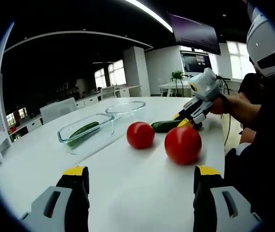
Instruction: Sort the scattered tomatoes and cucumbers on the table and place them into their respective storage containers
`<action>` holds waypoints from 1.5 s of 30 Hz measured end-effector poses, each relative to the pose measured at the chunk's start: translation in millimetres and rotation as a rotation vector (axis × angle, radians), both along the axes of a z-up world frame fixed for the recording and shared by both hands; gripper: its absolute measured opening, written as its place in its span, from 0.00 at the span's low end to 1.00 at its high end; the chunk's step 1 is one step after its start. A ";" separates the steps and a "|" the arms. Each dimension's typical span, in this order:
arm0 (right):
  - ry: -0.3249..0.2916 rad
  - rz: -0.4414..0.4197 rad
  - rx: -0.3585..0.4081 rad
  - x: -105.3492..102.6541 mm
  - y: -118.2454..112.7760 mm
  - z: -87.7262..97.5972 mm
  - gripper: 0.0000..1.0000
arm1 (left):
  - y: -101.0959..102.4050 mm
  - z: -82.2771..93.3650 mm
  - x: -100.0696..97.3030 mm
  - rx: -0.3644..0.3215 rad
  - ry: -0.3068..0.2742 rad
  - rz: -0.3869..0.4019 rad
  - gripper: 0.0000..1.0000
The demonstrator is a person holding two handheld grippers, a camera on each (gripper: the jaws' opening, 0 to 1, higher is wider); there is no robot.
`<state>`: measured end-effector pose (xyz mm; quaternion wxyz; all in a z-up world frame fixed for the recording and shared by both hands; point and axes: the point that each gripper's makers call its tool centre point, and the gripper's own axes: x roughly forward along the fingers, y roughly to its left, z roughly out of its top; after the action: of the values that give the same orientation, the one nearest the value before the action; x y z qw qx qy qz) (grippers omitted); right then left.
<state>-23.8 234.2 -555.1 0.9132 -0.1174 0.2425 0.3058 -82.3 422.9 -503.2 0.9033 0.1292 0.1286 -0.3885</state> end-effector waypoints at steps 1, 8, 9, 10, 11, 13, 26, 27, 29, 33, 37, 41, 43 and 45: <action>0.000 -0.002 -0.003 0.1 0.0 -0.1 0.20 | 0.5 -0.1 0.1 0.000 0.001 0.002 0.89; 0.009 -0.020 -0.003 0.6 -1.6 -0.1 0.19 | 0.4 -1.4 -0.3 0.005 0.001 0.001 0.89; 0.009 -0.022 -0.005 0.6 -1.6 -0.2 0.19 | 0.1 -1.3 -0.4 0.004 0.002 0.000 0.89; 0.008 -0.022 -0.007 0.6 -1.6 -0.2 0.19 | 0.0 -1.2 -0.5 0.003 0.002 -0.001 0.89; 0.005 -0.019 -0.010 0.5 -1.5 -0.1 0.19 | -0.3 -1.0 -0.6 0.002 0.001 -0.002 0.89; 0.005 -0.018 -0.004 0.6 -1.8 0.2 0.19 | -0.5 -1.1 -0.8 0.004 0.001 -0.003 0.89; -0.002 -0.020 0.010 2.0 -3.5 9.2 0.18 | 4.5 2.9 -2.2 0.006 -0.011 0.004 0.88; -0.005 -0.023 0.015 2.1 -4.1 11.6 0.18 | 5.4 3.2 -2.3 0.006 -0.013 0.005 0.88; -0.014 -0.027 0.018 2.5 -6.2 16.4 0.18 | 7.1 4.0 -2.2 0.006 -0.015 0.010 0.88; -0.035 -0.040 0.029 3.0 -11.5 27.2 0.17 | 8.2 5.2 -2.5 0.005 -0.018 0.012 0.88; -0.051 -0.041 0.067 0.6 -13.2 43.8 0.17 | 7.6 5.3 -3.2 0.009 -0.021 0.007 0.88; -0.078 -0.040 0.096 -2.4 -15.1 64.5 0.17 | 7.1 4.8 -3.7 0.006 -0.014 0.004 0.87; -0.096 -0.037 0.103 -3.8 -15.9 75.9 0.17 | 7.6 5.0 -3.2 0.004 -0.012 0.007 0.87; -0.138 -0.029 0.107 -5.2 -15.9 90.8 0.17 | 8.8 4.9 -2.6 0.009 -0.015 0.011 0.87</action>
<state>-29.0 218.4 -464.3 0.9370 -0.0859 0.1641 0.2962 -84.9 431.7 -498.2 0.9057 0.1353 0.1245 -0.3819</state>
